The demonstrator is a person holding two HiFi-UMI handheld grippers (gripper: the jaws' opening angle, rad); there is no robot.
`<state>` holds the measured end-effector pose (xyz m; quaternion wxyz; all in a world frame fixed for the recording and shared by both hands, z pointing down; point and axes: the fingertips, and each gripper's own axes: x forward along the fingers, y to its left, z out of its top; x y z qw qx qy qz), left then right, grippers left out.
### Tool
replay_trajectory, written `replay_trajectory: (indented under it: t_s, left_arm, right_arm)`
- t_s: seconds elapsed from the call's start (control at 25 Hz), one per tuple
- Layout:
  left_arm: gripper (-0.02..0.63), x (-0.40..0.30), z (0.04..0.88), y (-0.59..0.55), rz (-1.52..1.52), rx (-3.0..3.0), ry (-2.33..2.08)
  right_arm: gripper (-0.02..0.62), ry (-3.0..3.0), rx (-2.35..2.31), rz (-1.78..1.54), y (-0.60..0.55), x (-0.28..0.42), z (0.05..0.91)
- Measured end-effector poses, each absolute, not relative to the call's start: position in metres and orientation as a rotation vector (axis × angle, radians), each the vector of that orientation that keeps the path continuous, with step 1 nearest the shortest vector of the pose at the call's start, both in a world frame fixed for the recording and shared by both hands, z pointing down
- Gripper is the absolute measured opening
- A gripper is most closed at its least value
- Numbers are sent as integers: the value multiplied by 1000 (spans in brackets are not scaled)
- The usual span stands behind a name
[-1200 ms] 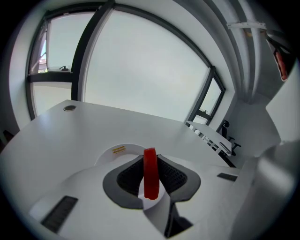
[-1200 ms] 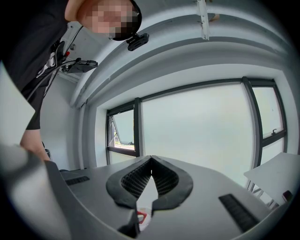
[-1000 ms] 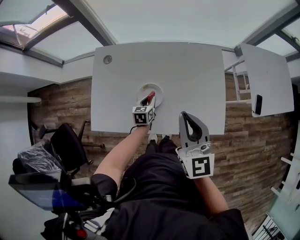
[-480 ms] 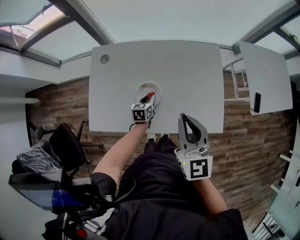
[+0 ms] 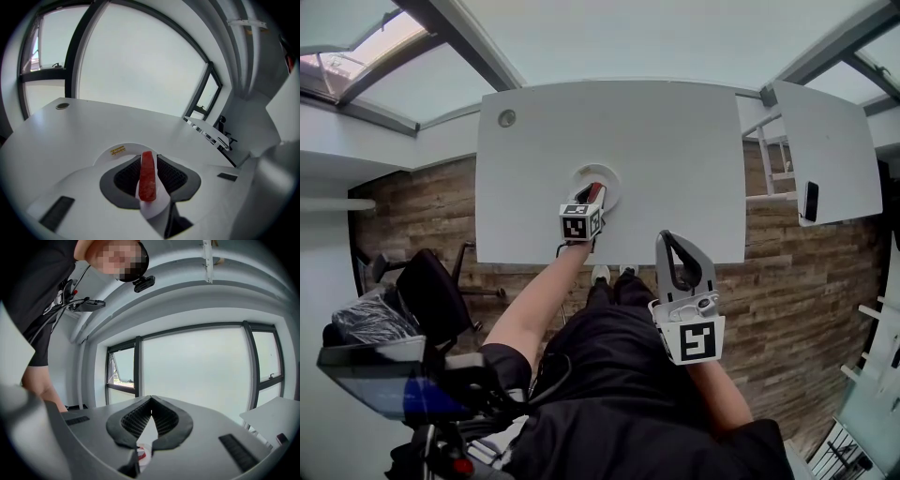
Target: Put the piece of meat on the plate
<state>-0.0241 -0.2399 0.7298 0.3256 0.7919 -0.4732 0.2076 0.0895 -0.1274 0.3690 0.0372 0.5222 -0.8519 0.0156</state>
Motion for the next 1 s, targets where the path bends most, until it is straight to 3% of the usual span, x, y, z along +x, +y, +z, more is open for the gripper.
replay_trajectory:
  t_s: [1.0]
  left_arm:
    - [123,-40,737,-245,651,2158,-1236]
  right_arm:
    - [6,-2581,1566,-78,-111,78,358]
